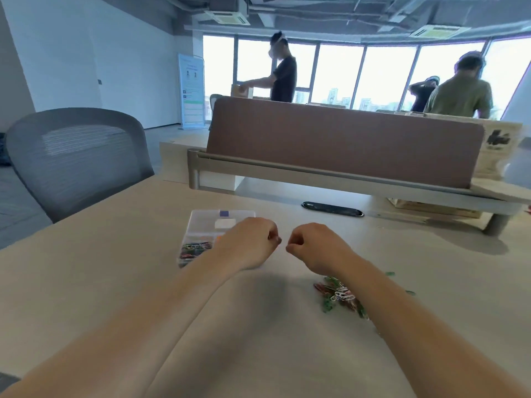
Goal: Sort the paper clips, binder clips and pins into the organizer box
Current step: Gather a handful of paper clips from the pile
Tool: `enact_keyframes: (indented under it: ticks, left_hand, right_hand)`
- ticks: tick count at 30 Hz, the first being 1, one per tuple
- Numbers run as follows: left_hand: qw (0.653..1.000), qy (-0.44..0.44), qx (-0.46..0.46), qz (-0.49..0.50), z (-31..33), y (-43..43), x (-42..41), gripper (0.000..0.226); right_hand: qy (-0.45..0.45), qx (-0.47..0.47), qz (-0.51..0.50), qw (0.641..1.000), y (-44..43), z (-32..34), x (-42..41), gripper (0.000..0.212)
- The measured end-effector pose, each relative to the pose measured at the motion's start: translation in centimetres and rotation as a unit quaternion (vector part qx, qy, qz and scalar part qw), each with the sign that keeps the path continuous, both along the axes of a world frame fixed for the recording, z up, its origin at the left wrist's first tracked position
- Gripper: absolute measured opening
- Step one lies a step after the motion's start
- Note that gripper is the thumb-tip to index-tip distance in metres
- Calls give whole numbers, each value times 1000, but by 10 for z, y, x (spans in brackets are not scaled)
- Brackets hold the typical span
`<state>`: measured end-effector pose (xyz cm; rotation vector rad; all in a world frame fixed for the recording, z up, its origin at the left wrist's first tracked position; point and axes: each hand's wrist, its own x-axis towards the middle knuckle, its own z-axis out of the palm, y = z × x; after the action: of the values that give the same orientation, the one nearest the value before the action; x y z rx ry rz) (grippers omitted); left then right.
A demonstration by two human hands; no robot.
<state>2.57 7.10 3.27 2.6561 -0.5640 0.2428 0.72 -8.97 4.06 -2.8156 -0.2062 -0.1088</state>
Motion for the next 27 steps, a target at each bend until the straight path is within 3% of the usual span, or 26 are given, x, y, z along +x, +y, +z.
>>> enact_keyframes:
  ticks: [8, 14, 18, 27]
  left_hand:
    - [984, 98, 99, -109, -15, -86, -27, 46]
    - [977, 110, 146, -108, -33, -115, -34, 65]
    - [979, 97, 136, -119, -40, -124, -36, 55]
    - [983, 48, 121, -131, -43, -139, -43, 31]
  right_hand:
    - [50, -19, -77, 996, -94, -7, -56, 21]
    - [129, -41, -64, 989, -137, -18, -79, 60]
    - [165, -62, -47, 983, -151, -26, -86, 73]
    - [78, -16, -83, 993, -144, -44, -77, 51]
